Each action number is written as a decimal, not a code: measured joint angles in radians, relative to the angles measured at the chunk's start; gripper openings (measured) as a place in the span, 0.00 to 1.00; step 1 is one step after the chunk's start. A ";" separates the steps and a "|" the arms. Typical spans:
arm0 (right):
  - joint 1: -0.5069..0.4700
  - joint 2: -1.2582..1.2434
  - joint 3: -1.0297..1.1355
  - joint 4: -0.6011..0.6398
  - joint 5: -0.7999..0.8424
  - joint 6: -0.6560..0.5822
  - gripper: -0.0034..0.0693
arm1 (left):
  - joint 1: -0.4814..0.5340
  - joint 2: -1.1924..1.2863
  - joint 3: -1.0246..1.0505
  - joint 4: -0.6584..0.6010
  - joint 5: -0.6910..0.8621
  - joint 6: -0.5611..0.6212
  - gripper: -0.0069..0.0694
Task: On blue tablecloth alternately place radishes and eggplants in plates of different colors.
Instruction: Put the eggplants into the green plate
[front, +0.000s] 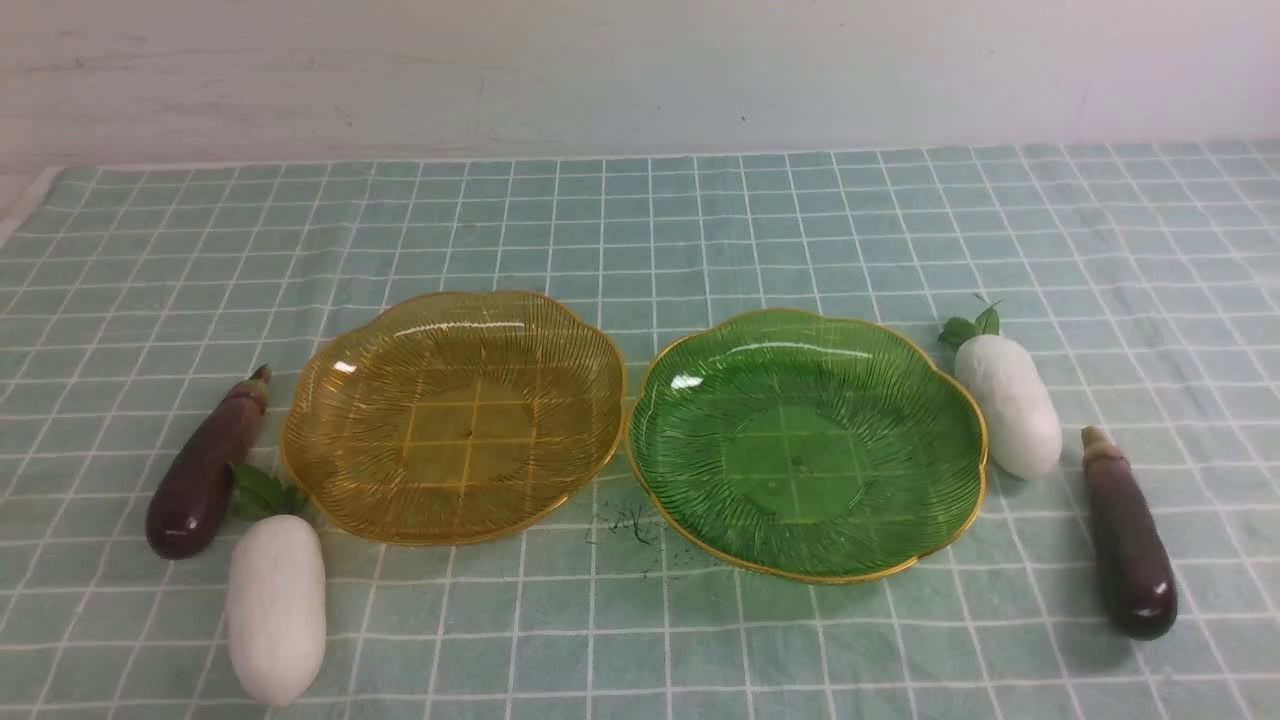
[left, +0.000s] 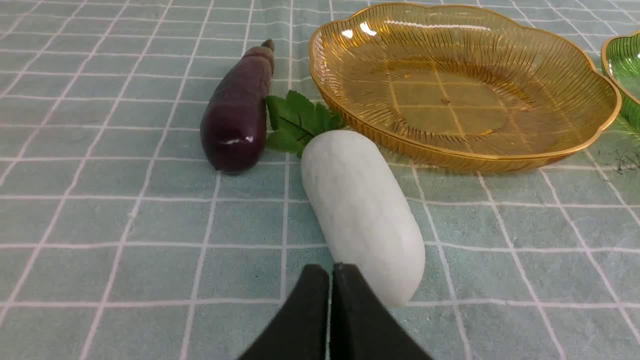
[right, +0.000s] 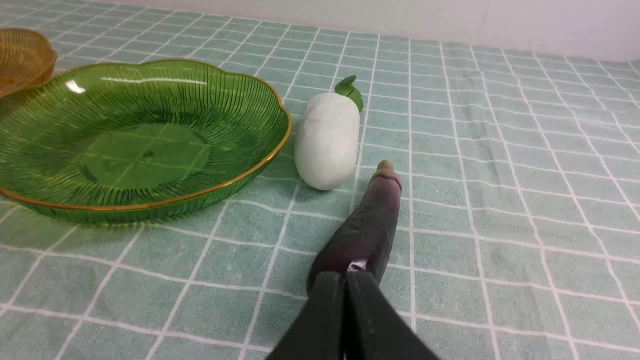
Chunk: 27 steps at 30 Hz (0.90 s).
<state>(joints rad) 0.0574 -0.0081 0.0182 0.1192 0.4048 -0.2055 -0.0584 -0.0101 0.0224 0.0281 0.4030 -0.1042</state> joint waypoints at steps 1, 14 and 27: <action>0.000 0.000 0.000 0.000 0.000 0.000 0.03 | 0.000 0.000 0.000 0.000 0.000 0.000 0.08; 0.000 0.000 0.000 0.000 0.000 -0.003 0.03 | 0.000 0.000 0.000 0.000 0.000 0.000 0.08; 0.000 0.000 0.000 0.000 0.000 -0.015 0.03 | 0.000 0.000 0.002 -0.059 -0.009 0.000 0.08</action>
<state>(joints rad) 0.0574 -0.0081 0.0182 0.1192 0.4048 -0.2206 -0.0584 -0.0101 0.0244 -0.0305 0.3943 -0.1042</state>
